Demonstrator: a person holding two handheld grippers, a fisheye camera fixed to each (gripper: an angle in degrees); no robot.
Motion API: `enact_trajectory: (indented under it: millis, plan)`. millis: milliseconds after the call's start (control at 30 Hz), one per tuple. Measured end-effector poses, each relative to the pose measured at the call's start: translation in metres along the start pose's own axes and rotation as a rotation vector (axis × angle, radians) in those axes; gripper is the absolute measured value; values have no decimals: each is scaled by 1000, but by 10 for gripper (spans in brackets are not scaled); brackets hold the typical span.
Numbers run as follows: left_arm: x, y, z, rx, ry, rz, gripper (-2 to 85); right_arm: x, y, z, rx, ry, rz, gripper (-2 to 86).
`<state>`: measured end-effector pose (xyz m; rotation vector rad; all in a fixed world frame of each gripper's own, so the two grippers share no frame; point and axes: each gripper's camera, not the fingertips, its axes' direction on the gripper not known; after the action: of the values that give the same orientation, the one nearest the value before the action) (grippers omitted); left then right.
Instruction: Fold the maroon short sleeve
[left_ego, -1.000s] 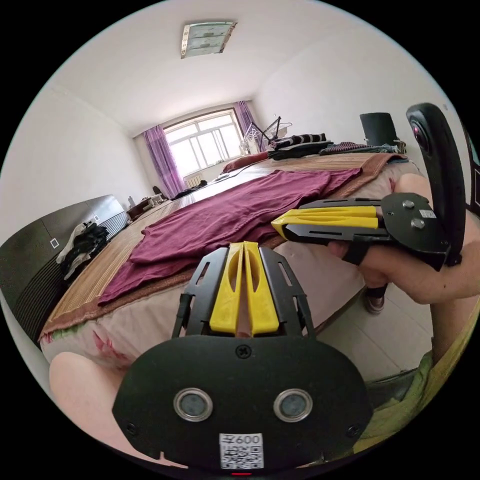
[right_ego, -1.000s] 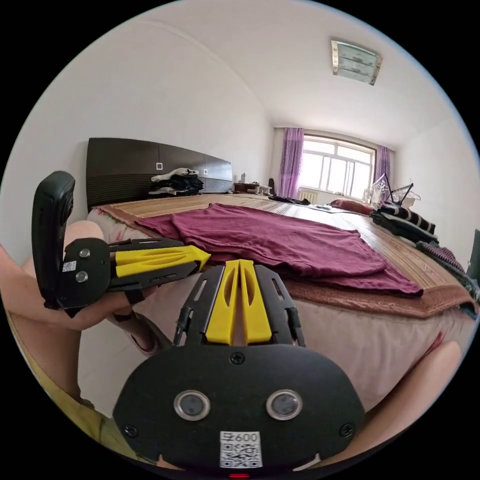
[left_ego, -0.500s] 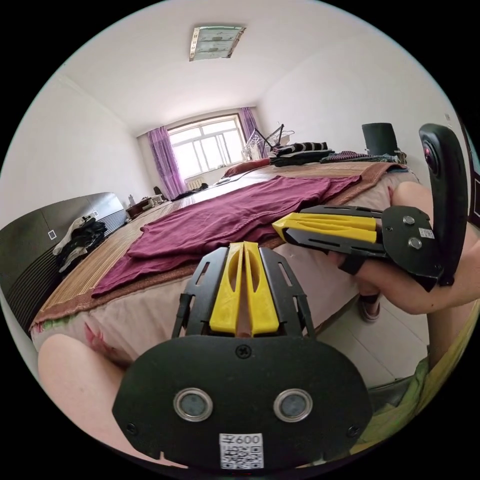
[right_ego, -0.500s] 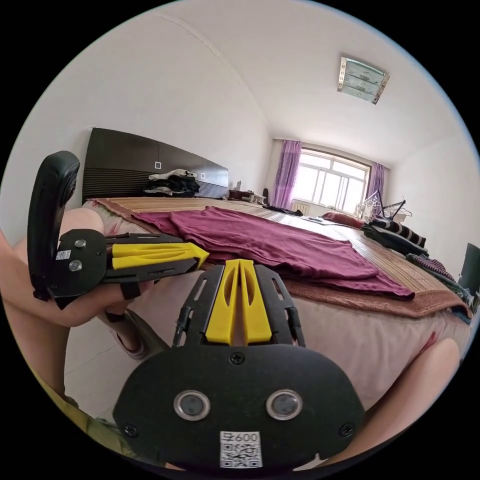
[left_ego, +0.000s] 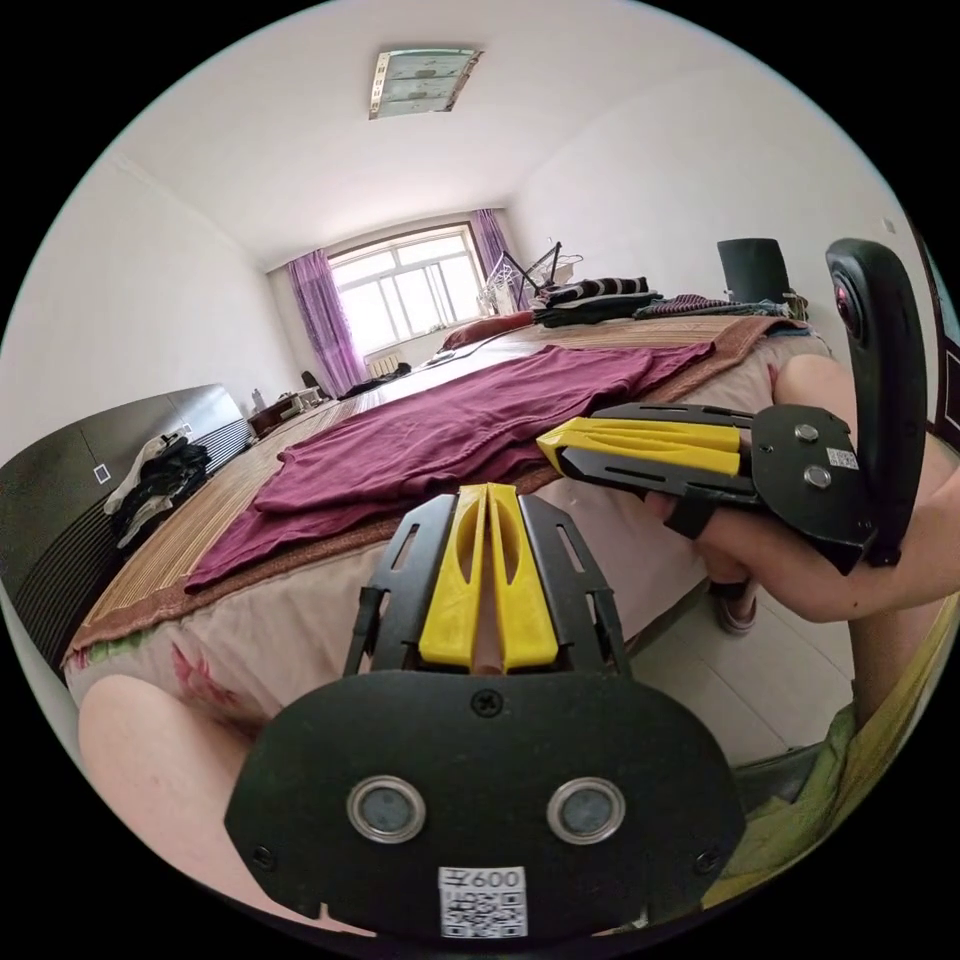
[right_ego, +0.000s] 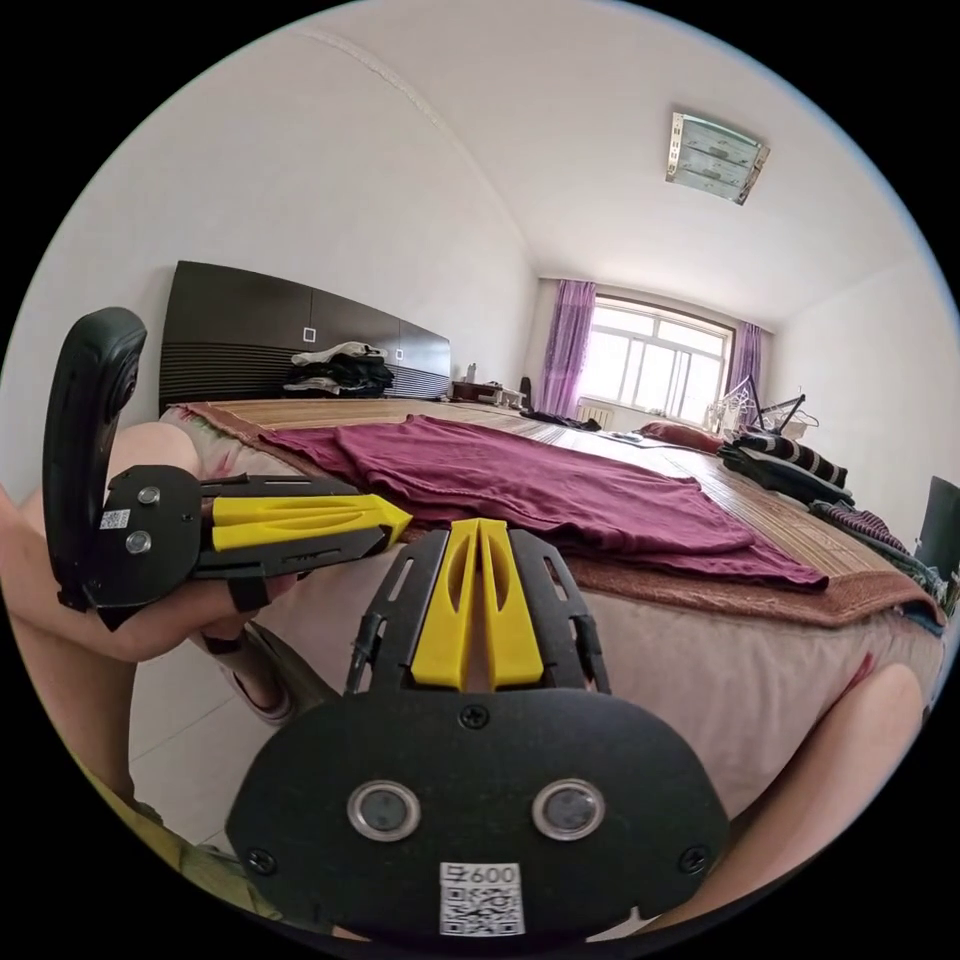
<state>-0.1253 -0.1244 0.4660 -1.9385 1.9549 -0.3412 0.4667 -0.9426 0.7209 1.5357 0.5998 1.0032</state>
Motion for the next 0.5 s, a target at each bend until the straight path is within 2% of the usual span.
enact_trajectory:
  millis: [500]
  plan:
    - [-110, 9, -3, -4, 32, -39, 3, 16, 34, 38, -3, -9, -21, -9]
